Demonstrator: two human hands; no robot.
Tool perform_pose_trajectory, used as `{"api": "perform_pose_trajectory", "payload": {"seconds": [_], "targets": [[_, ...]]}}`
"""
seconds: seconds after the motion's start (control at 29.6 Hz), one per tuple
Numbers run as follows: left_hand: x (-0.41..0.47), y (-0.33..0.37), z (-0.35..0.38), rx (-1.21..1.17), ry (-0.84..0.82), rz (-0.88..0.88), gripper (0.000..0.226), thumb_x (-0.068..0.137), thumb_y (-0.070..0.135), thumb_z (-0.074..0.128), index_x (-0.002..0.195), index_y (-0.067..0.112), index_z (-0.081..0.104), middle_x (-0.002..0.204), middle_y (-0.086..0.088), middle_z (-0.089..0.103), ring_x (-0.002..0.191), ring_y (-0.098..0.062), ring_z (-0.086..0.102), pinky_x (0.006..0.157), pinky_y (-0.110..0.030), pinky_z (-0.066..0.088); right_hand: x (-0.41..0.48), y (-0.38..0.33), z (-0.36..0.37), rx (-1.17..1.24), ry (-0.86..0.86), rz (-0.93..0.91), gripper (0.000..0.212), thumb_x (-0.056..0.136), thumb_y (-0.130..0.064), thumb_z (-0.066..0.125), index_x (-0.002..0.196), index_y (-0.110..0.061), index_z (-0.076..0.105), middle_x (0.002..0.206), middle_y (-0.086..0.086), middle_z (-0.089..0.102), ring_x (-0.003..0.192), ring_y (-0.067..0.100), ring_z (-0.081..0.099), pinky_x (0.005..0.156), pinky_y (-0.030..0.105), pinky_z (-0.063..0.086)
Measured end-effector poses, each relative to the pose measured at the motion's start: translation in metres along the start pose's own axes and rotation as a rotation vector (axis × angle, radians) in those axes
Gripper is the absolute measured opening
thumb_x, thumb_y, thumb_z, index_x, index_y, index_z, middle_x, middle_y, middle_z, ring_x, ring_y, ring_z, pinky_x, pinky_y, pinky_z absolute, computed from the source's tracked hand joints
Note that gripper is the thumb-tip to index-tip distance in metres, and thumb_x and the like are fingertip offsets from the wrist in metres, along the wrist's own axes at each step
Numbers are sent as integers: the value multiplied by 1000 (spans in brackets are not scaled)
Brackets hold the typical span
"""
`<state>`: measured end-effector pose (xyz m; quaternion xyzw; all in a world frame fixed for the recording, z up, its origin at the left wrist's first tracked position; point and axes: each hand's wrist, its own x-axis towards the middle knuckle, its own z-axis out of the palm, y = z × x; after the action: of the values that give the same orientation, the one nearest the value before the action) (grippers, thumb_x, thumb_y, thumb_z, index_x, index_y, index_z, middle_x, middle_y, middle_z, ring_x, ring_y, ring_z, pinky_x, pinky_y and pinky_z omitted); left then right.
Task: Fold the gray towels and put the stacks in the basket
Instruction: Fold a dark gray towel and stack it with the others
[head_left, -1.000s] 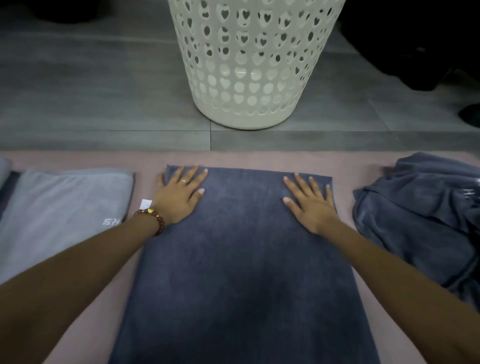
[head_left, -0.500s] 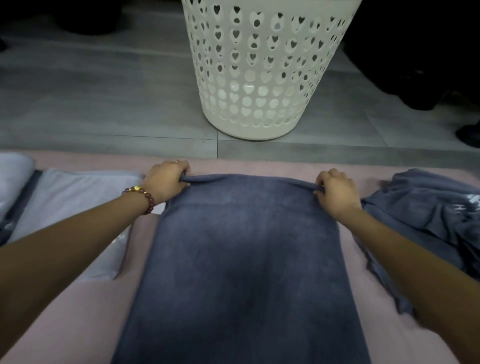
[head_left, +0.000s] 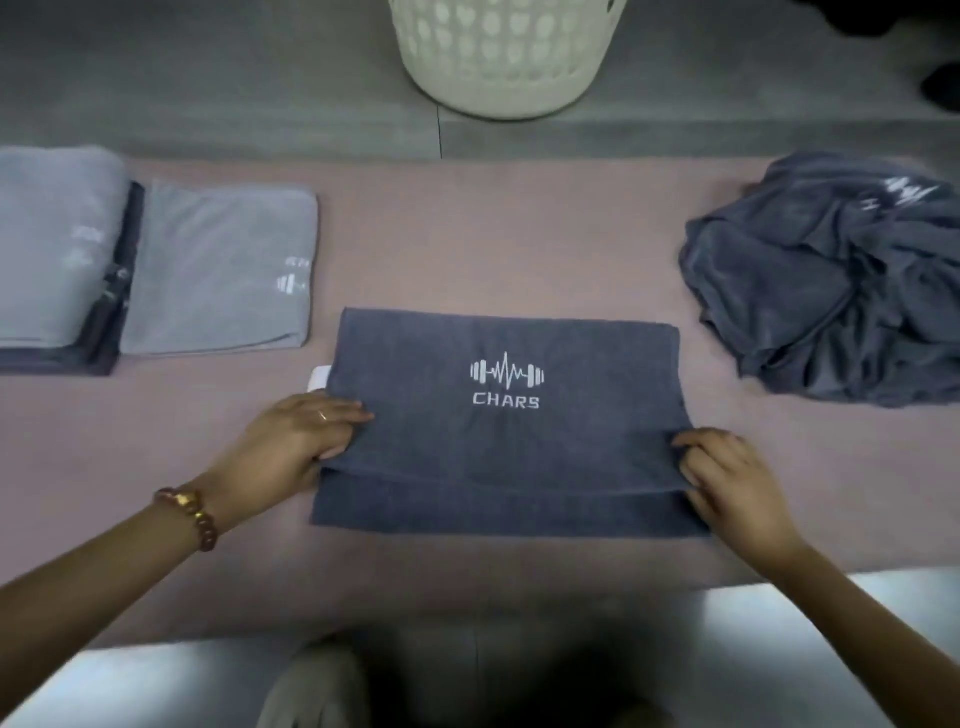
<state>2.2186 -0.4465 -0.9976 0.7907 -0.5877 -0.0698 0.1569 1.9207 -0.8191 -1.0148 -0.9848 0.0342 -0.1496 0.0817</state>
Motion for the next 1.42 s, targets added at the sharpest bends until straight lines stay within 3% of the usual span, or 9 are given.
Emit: {"api": "perform_pose_trajectory", "payload": {"seconds": [0.14,0.27,0.37,0.54,0.78,1.08,1.22,1.32,1.42], "targets": [[-19,13,29,-87,-8,-107,57,53,-10,62,70,31,26,115,-7,64,104,-32,59,85,-37,48,-24,-13,13,94,-79,169,11,74,-20,47,83,-17,42,109,17,61,98,29,47,79,33,36],[-14,21,18,-137,75,-132,36,54,-4,45,78,23,40,80,-2,51,75,-26,48,65,-32,36,-16,-15,2,127,-50,117,4,77,-14,46,77,-10,48,113,18,63,101,27,49,76,29,40],[-18,25,9,-119,78,-15,23,61,4,34,75,11,50,77,-5,52,75,-21,42,65,-31,37,-18,-14,-13,80,28,63,3,77,-13,46,75,-11,47,110,15,65,102,26,52,71,29,42],[-36,33,19,-26,-9,55,15,63,9,32,69,22,35,70,2,46,72,-17,41,57,-26,33,-39,-16,-8,61,-28,4,2,76,-12,46,76,-14,45,110,10,62,99,23,52,60,29,53],[-40,34,20,29,-7,59,12,65,10,32,66,20,39,69,-1,48,72,-20,43,56,-29,35,-51,-28,1,111,-44,126,4,73,-14,45,72,-11,48,113,12,63,104,20,51,64,26,50],[-47,34,19,38,-45,56,13,69,9,38,71,19,46,75,3,49,77,-16,45,53,-29,40,-45,-22,-3,6,-65,88,15,66,-13,45,67,-3,56,104,12,64,94,20,51,53,30,53],[-48,36,22,9,-75,2,16,63,10,41,71,23,43,75,5,49,77,-14,45,50,-29,41,-48,-27,-2,3,-59,84,4,64,-6,53,65,-3,55,109,6,57,94,20,50,57,29,51],[-49,38,18,-10,-175,-32,13,60,17,43,70,25,44,73,8,48,72,-11,45,53,-24,37,-49,-25,3,67,-119,198,26,51,13,67,60,-4,50,109,11,62,97,21,49,61,33,52],[-47,41,6,13,-230,-54,9,63,30,46,68,26,52,70,10,54,66,-15,54,57,-24,39,-43,-24,2,204,-111,325,22,54,15,54,54,-7,52,104,12,62,95,27,52,75,30,45]]}}
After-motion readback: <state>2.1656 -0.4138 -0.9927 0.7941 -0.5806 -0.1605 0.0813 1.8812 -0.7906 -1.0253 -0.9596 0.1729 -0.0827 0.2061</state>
